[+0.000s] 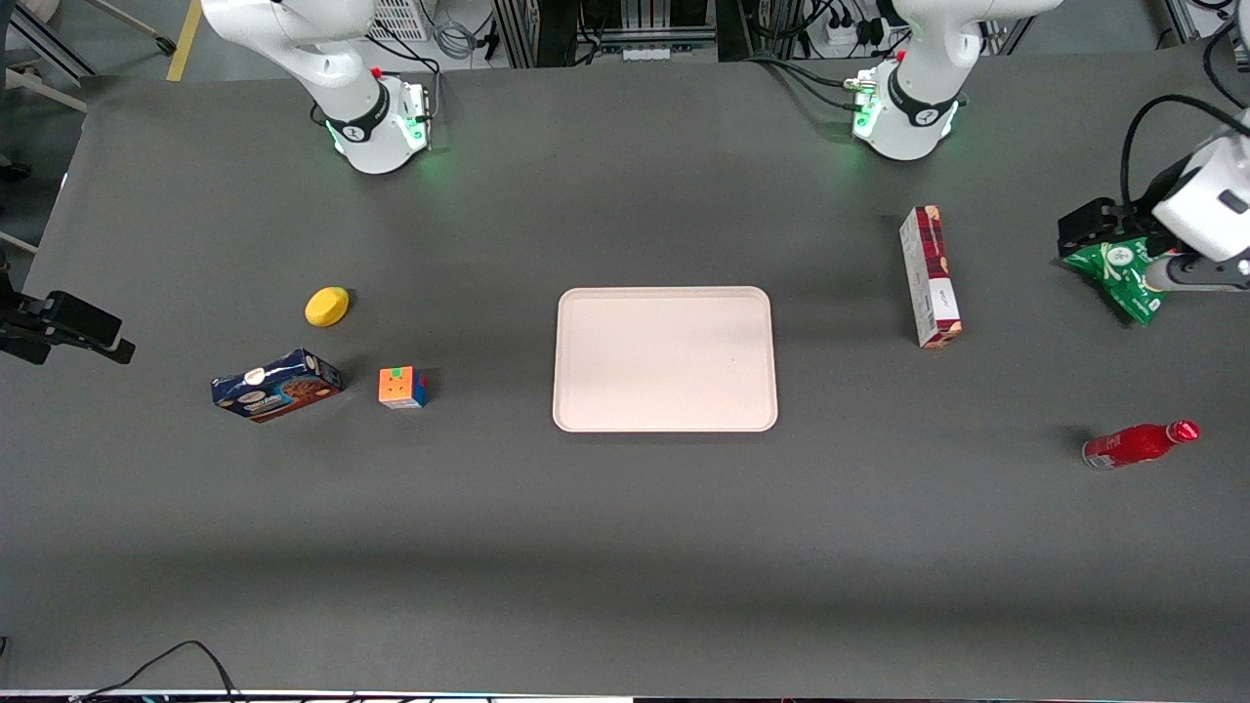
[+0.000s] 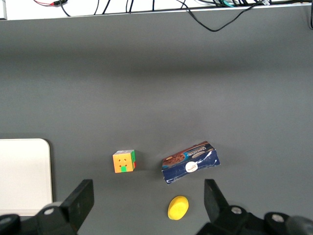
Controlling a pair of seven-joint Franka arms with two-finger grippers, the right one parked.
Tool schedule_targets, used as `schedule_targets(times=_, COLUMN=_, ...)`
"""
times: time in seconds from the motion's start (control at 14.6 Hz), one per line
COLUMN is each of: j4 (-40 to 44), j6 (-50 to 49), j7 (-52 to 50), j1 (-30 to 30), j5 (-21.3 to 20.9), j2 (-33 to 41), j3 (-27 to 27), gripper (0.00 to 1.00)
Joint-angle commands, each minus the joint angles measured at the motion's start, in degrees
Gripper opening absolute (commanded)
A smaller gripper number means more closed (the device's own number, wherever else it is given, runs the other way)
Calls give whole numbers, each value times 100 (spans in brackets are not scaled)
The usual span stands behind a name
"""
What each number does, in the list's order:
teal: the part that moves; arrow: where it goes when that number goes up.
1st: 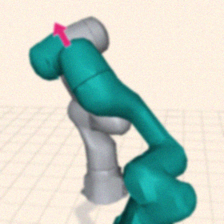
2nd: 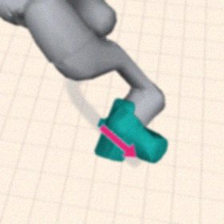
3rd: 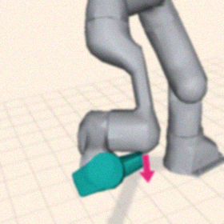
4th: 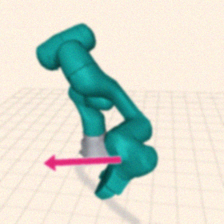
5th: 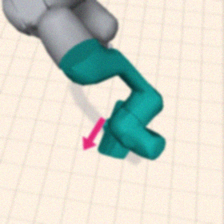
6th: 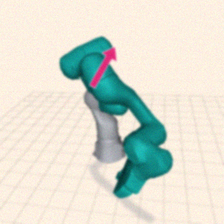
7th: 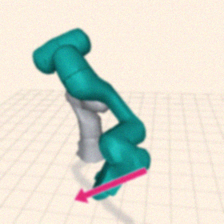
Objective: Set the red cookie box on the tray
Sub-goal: 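Move the open left gripper over the upright red plaid cookie box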
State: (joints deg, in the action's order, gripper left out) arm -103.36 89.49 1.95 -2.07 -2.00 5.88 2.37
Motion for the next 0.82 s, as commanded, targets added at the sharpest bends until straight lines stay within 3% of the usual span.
schedule_targets(times=0.0, j4=-1622, j6=883, j7=-45, j1=40, j5=7, j2=992, j3=-26, gripper=100)
schedule_targets(times=0.34, j4=-3196, j6=1674, j7=-343, j1=92, j5=24, j2=1801, j3=105, gripper=100)
schedule_targets(times=0.75, j4=-5024, j6=3597, j7=-652, j1=101, j5=60, j2=2145, j3=334, gripper=100)
